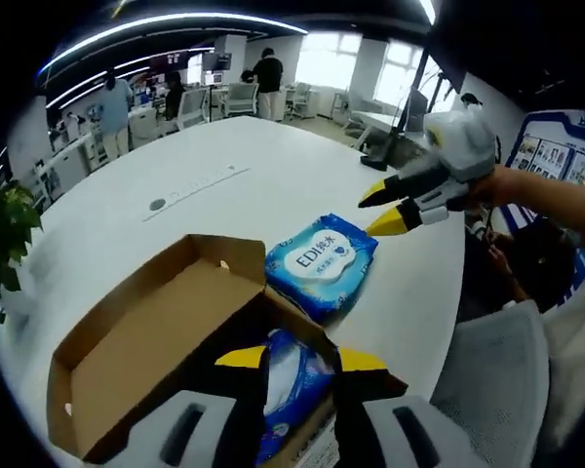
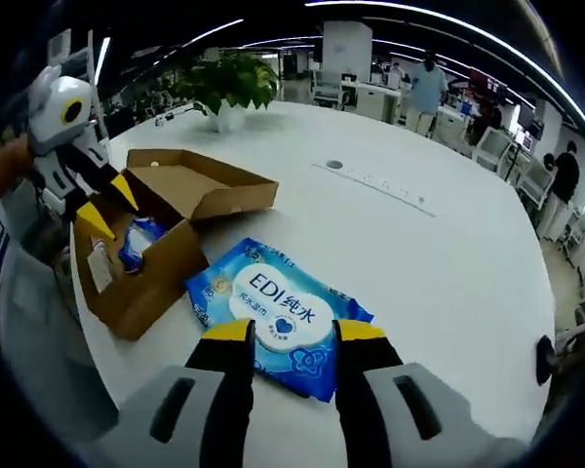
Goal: Operate the shoe box by opening the lid, removing the specified soft item, and placing it in the target area until the item is outside and the box remains undamaged.
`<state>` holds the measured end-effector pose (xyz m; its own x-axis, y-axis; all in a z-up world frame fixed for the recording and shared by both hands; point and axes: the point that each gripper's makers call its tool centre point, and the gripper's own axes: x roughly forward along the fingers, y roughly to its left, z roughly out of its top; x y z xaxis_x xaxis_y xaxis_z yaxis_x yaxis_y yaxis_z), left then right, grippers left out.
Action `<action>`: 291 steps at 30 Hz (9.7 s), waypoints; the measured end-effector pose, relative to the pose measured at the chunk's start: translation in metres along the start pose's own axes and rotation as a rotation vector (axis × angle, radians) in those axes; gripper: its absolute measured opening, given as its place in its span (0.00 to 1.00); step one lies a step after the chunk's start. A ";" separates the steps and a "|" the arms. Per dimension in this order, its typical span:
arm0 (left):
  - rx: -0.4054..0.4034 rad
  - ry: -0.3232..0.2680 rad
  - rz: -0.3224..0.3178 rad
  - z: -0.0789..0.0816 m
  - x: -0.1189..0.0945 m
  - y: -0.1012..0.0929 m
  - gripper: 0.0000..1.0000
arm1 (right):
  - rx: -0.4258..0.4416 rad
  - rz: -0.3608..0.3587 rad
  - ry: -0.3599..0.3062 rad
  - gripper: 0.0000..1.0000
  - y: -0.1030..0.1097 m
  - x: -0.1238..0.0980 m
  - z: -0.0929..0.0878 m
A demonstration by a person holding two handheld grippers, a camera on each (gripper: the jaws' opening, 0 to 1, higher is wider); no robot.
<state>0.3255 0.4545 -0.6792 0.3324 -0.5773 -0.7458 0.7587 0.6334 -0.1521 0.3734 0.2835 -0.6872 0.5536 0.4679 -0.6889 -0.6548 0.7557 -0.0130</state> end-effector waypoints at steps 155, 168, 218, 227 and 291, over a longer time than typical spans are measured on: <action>-0.273 -0.150 -0.187 0.154 0.075 -0.088 0.00 | -0.310 -0.059 0.075 0.00 -0.068 -0.070 0.022; -0.221 -0.092 -0.264 0.163 0.119 -0.103 0.00 | -0.286 -0.106 0.128 0.00 -0.105 -0.065 -0.005; -0.211 0.063 -0.308 0.141 0.226 -0.111 0.00 | -0.327 -0.153 0.330 0.00 -0.155 -0.026 -0.090; -0.222 0.052 -0.292 0.145 0.228 -0.105 0.00 | -0.350 -0.164 0.328 0.00 -0.160 -0.020 -0.089; 0.083 -0.128 -0.073 0.107 0.009 -0.050 0.55 | -0.325 0.026 0.171 0.56 -0.062 -0.085 -0.013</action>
<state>0.3509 0.3628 -0.6085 0.3393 -0.6845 -0.6452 0.8254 0.5456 -0.1448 0.3605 0.1906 -0.6375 0.4585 0.3815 -0.8027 -0.8121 0.5467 -0.2040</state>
